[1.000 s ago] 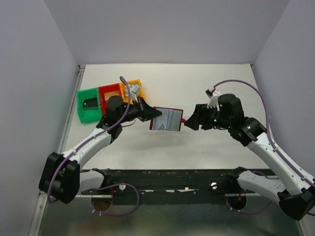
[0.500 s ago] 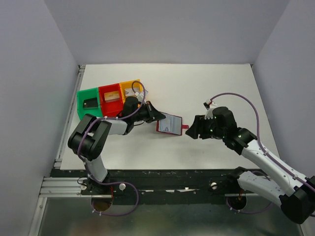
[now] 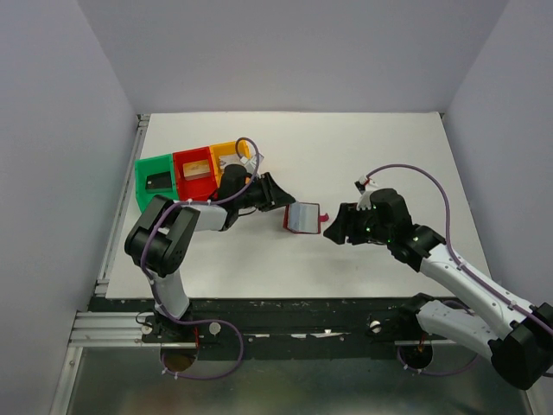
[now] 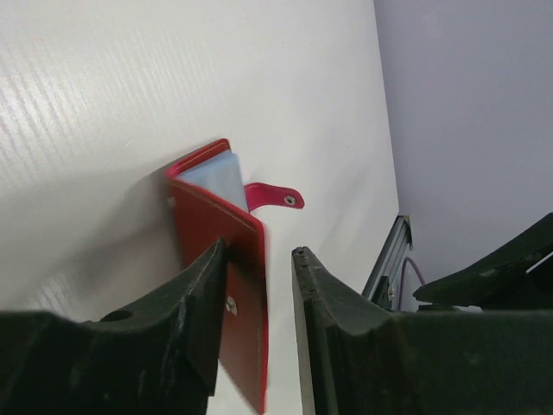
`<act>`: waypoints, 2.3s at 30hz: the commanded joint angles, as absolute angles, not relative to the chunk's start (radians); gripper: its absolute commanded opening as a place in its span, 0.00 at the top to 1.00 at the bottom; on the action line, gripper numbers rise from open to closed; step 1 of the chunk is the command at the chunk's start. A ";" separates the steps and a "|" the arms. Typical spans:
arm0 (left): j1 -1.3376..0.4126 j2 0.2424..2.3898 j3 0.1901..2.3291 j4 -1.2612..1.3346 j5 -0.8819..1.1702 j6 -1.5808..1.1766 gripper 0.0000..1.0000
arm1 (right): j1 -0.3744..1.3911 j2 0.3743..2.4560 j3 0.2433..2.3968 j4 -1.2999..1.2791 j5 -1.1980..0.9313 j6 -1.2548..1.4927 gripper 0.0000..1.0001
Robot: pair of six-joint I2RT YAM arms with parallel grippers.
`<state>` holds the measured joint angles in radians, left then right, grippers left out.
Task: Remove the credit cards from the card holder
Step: Place the card holder at the center of the board.
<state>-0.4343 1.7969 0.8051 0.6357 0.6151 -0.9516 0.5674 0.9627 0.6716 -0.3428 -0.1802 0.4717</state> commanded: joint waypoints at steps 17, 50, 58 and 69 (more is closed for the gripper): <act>-0.399 1.447 0.937 -0.185 0.088 -0.588 0.33 | 0.563 0.988 0.686 -0.338 -0.060 0.439 0.30; -0.460 1.566 0.581 0.615 0.365 -0.954 0.84 | 0.517 1.592 0.831 0.155 -0.403 0.696 0.80; -0.465 1.606 0.604 0.515 0.285 -0.933 0.84 | 0.511 1.704 0.861 0.225 -0.420 0.727 0.75; -0.468 1.628 0.618 0.434 0.230 -0.927 0.77 | 0.509 1.752 0.868 0.256 -0.420 0.733 0.65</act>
